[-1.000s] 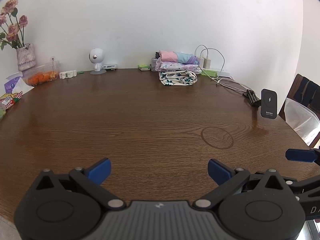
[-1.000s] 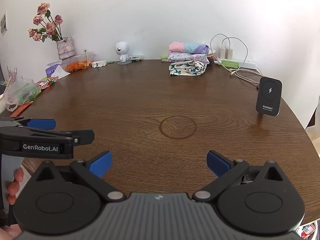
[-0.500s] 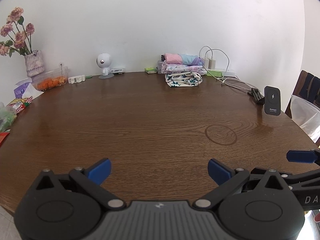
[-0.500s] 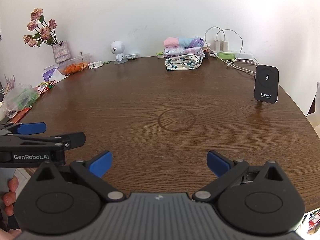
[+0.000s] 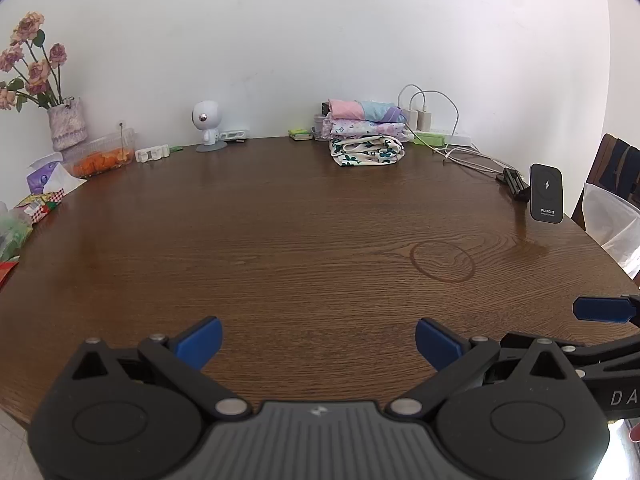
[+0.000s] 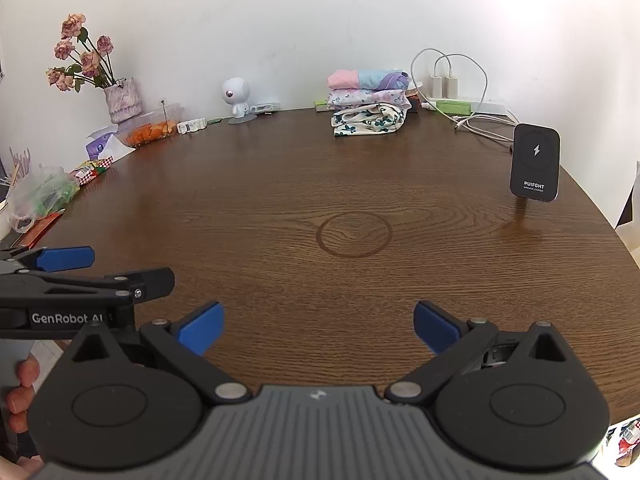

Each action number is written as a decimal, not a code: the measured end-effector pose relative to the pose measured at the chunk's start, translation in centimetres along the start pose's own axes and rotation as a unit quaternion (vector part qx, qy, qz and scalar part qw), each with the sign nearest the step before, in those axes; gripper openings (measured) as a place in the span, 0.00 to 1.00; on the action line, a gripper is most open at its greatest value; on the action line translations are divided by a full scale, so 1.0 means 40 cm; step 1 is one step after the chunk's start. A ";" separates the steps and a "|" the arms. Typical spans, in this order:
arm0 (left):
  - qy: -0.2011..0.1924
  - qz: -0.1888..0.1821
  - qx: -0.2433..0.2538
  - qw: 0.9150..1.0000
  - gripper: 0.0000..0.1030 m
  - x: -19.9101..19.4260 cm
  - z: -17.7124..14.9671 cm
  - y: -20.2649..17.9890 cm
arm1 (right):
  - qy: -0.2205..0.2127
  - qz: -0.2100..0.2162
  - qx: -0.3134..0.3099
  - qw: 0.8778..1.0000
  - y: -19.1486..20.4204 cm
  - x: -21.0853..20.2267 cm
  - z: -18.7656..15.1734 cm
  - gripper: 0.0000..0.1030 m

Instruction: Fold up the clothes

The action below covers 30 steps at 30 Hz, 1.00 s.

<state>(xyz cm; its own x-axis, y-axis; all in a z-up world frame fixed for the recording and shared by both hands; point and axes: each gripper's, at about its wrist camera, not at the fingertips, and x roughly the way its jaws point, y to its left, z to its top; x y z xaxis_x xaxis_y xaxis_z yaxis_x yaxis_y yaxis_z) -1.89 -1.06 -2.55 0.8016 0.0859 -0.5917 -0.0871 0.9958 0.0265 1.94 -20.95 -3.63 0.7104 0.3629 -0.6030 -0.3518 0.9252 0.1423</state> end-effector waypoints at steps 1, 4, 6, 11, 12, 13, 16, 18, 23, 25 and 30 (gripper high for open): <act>0.000 0.000 0.000 1.000 1.00 0.000 -0.001 0.000 | 0.000 0.000 0.000 1.000 0.001 0.001 0.000 1.00; 0.000 0.000 -0.001 1.000 1.00 0.000 -0.002 0.000 | 0.002 0.000 -0.001 1.000 0.001 0.002 -0.001 1.00; 0.000 0.000 0.000 1.000 1.00 0.000 -0.002 0.002 | 0.002 0.000 -0.002 1.000 0.003 0.003 -0.001 1.00; 0.001 0.000 0.001 1.000 1.00 0.001 -0.003 0.002 | 0.003 -0.001 -0.004 1.000 0.006 0.003 -0.004 1.00; 0.002 0.000 0.002 1.000 1.00 0.001 -0.003 0.002 | 0.003 -0.001 -0.004 1.000 0.006 0.004 -0.004 1.00; 0.002 0.000 0.002 1.000 1.00 0.002 -0.003 0.002 | 0.004 -0.001 -0.004 1.000 0.006 0.004 -0.005 1.00; 0.002 -0.001 0.003 1.000 1.00 0.002 -0.003 0.000 | 0.004 -0.001 -0.005 1.000 0.005 0.005 -0.004 1.00; 0.001 -0.002 0.003 1.000 1.00 0.002 -0.003 -0.001 | 0.005 0.001 -0.004 1.000 0.004 0.007 -0.004 1.00; 0.003 0.000 0.002 1.000 1.00 0.005 -0.004 -0.002 | 0.006 0.003 -0.004 1.000 0.002 0.008 -0.006 1.00; 0.002 0.000 0.003 1.000 1.00 0.004 -0.004 -0.002 | 0.006 0.002 -0.004 1.000 0.003 0.008 -0.007 1.00; 0.002 -0.001 0.004 1.000 1.00 0.004 -0.006 -0.005 | 0.007 0.002 -0.005 1.000 0.006 0.008 -0.007 1.00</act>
<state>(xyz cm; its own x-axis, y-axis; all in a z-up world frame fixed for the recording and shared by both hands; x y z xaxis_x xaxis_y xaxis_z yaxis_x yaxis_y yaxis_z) -1.90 -1.26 -2.85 0.7996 0.0830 -0.5948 -0.0804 0.9963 0.0309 1.92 -20.65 -4.03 0.7007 0.3656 -0.6127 -0.3607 0.9224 0.1379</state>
